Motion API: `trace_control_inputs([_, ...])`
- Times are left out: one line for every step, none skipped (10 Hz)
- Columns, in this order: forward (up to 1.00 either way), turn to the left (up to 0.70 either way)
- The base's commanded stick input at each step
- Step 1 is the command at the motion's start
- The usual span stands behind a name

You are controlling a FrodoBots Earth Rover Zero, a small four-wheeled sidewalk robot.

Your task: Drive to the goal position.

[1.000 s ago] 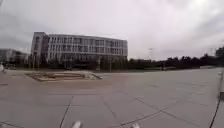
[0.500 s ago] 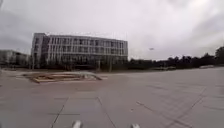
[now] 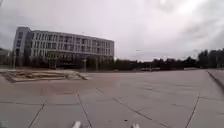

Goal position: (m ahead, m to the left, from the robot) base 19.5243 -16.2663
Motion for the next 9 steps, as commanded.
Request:
trace_control_inputs([0.70, -0.24])
trace_control_inputs([0.70, -0.07])
trace_control_inputs([0.70, 0.00])
trace_control_inputs([0.70, 0.00])
trace_control_inputs([0.70, 0.00])
trace_control_inputs([0.70, 0.00])
trace_control_inputs([0.70, 0.00])
trace_control_inputs([0.70, 0.00])
trace_control_inputs([0.70, 0.00])
